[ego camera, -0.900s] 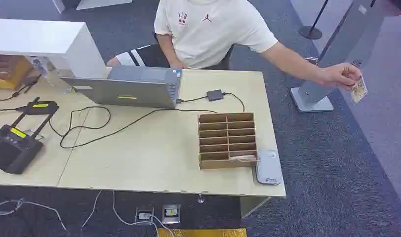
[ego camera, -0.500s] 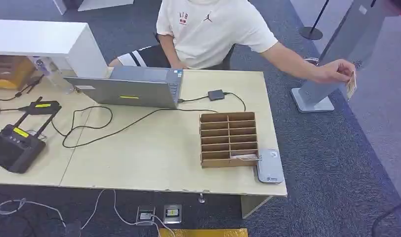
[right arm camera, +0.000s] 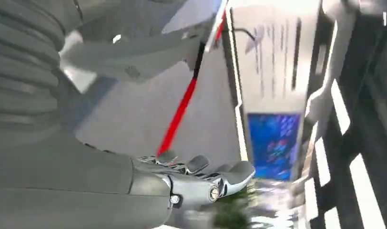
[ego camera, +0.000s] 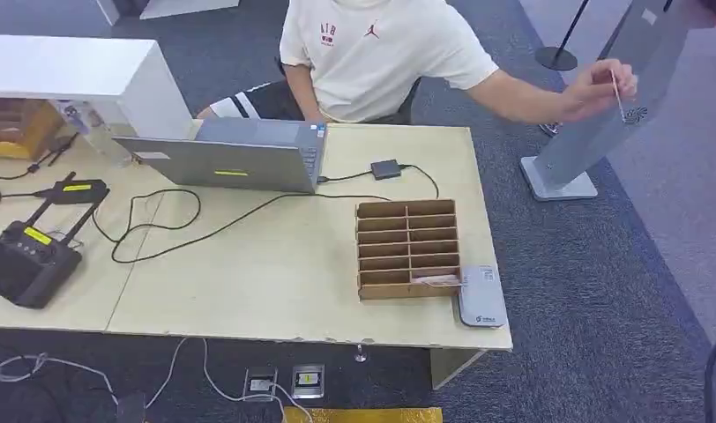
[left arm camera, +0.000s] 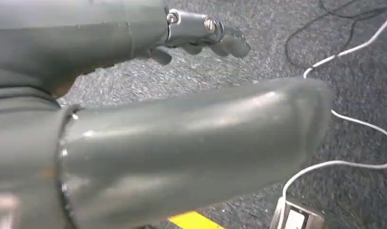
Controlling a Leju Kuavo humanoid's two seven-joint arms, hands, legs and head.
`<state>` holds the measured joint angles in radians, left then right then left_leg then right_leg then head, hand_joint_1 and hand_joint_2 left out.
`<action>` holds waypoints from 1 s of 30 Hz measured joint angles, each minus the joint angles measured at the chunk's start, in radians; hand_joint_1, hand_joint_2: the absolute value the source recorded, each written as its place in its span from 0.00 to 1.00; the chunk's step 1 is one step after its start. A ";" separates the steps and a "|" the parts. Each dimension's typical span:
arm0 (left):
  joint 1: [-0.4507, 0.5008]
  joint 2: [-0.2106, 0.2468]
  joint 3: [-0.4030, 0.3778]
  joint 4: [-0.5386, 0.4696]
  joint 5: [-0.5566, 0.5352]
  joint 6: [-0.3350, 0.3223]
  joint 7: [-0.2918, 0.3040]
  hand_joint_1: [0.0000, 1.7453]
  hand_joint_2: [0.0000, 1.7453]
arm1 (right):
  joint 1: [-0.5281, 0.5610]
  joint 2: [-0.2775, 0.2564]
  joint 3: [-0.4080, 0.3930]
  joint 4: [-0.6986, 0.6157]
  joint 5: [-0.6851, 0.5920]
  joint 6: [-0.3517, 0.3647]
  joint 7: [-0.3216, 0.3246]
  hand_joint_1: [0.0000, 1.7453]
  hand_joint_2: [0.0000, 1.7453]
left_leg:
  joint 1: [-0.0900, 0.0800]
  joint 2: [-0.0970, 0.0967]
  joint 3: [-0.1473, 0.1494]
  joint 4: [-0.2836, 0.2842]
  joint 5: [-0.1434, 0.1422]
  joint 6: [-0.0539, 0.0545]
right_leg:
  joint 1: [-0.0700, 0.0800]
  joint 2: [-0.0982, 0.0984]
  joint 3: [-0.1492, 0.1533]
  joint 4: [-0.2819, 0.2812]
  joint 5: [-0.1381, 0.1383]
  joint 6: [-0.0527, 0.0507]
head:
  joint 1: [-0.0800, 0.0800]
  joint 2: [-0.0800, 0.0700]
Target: Pass the card to the sensor for recognition and then transmit it.
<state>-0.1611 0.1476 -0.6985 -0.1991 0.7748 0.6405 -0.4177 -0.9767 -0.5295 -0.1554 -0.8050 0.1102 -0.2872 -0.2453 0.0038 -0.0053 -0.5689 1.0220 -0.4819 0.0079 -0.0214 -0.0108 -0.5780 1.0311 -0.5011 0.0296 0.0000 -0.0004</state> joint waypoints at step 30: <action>-0.012 0.032 -0.053 0.001 -0.088 -0.022 -0.001 0.00 0.00 | 0.195 0.024 0.567 -0.288 0.590 0.173 0.055 0.00 1.00 | 0.001 -0.004 -0.002 0.000 0.000 -0.002 | 0.002 -0.003 -0.003 -0.001 -0.001 -0.001 | 0.000 0.000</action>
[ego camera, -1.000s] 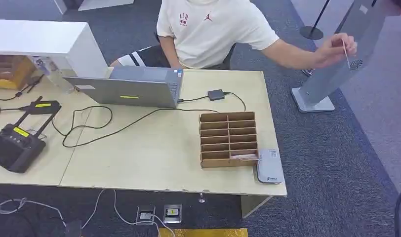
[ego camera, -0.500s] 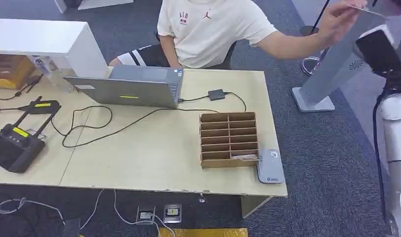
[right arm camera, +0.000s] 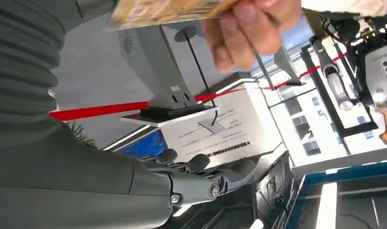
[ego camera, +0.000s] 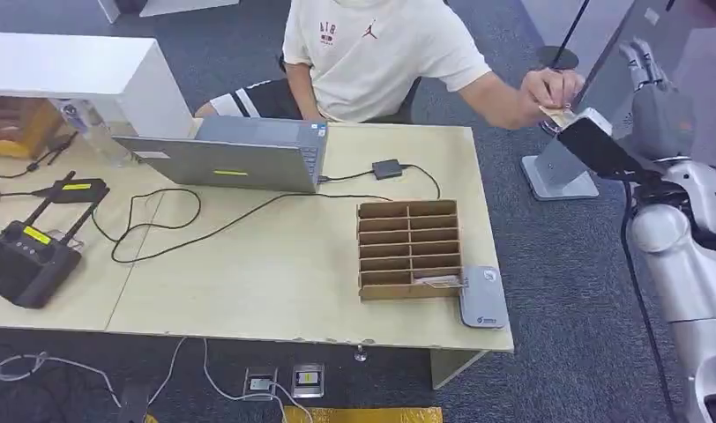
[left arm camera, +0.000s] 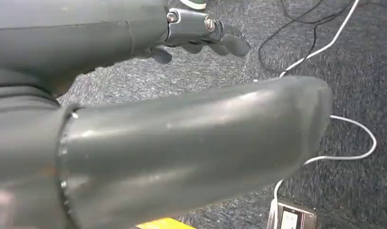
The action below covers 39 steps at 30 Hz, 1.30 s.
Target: Pass the card to the sensor for recognition and then transmit it.
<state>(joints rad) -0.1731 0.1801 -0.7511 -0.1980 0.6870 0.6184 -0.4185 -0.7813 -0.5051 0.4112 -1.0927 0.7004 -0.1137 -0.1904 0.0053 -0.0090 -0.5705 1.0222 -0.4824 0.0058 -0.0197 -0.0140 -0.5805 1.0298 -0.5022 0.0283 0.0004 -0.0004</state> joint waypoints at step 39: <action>-0.012 -0.002 -0.026 0.000 -0.018 0.002 0.000 0.00 0.00 | 0.173 -0.037 -0.008 -0.117 -0.027 0.100 0.044 1.00 1.00 | 0.000 0.001 0.000 0.000 0.000 0.000 | 0.000 0.001 0.000 0.000 0.000 0.000 | 0.000 0.000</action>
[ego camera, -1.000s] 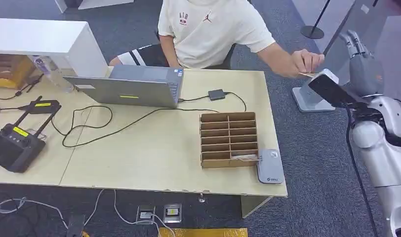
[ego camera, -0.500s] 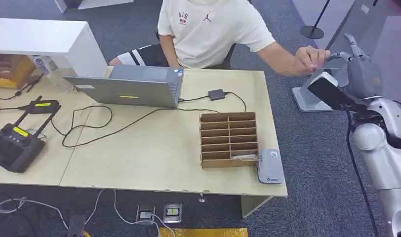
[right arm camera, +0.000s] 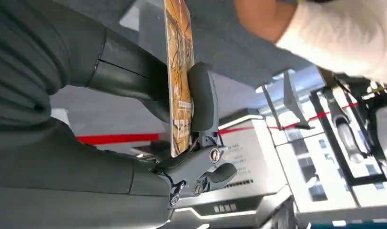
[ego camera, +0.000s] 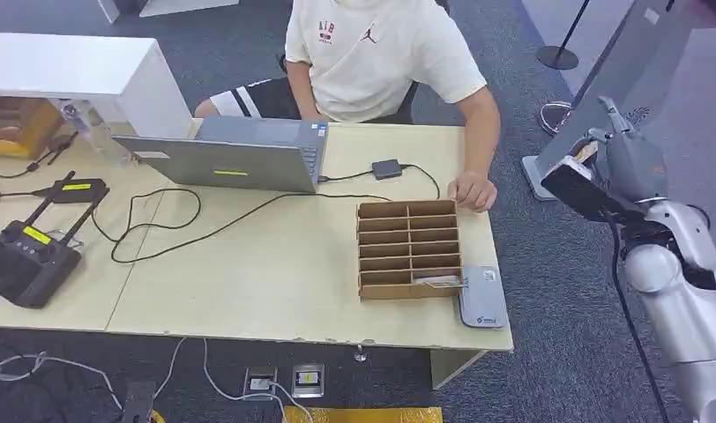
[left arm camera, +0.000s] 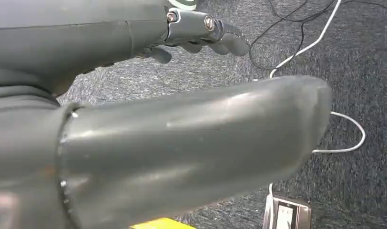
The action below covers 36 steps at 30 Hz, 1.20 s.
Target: Pass the card to the sensor for recognition and then transmit it.
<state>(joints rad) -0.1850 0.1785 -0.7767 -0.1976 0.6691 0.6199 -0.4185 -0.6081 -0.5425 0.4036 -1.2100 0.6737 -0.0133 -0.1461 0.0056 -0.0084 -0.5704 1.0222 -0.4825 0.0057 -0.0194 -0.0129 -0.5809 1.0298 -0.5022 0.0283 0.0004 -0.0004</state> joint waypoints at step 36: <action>0.008 -0.010 -0.001 0.000 0.002 0.001 0.000 0.00 0.00 | 0.342 0.084 0.158 0.006 -0.110 -0.081 0.079 1.00 1.00 | 0.001 0.000 -0.001 0.000 -0.001 -0.002 | 0.001 0.000 0.000 0.000 -0.002 -0.002 | 0.000 0.000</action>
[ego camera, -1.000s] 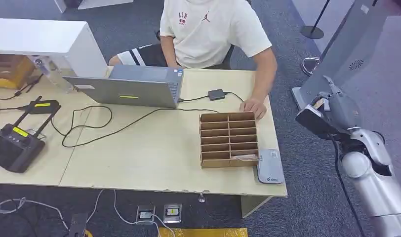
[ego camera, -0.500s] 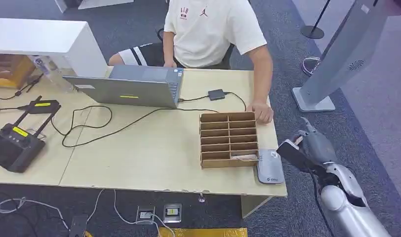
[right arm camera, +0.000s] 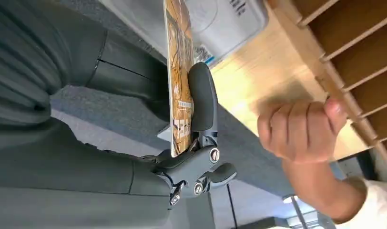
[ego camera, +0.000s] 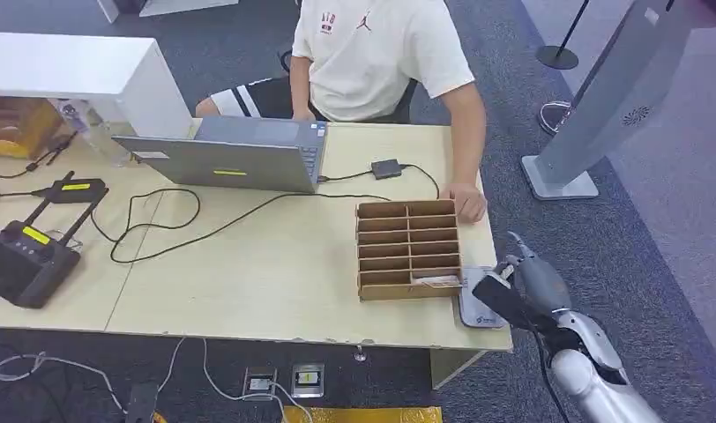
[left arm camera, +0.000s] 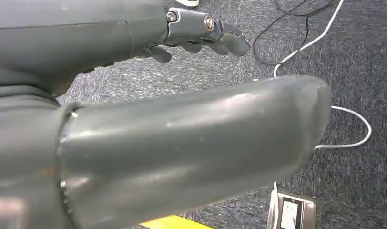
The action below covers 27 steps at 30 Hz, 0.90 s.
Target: Pass the card to the sensor for recognition and then transmit it.
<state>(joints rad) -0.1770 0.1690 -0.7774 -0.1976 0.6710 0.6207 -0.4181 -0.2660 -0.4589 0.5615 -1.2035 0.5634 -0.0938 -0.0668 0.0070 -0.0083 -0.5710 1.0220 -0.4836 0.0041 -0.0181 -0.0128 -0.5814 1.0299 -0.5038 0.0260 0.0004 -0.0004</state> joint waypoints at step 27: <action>0.006 0.000 -0.002 0.000 0.005 -0.003 0.003 0.00 0.00 | -0.002 0.019 0.071 0.062 -0.046 -0.015 -0.015 1.00 1.00 | 0.000 0.000 0.000 0.000 0.000 0.000 | 0.000 0.000 0.000 0.000 0.000 0.000 | 0.000 0.000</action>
<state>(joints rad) -0.1706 0.1686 -0.7790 -0.1976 0.6756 0.6176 -0.4154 -0.2684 -0.4402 0.6325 -1.1414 0.5173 -0.1087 -0.0816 0.0070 -0.0081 -0.5708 1.0220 -0.4836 0.0040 -0.0181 -0.0125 -0.5813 1.0298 -0.5038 0.0259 0.0004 -0.0004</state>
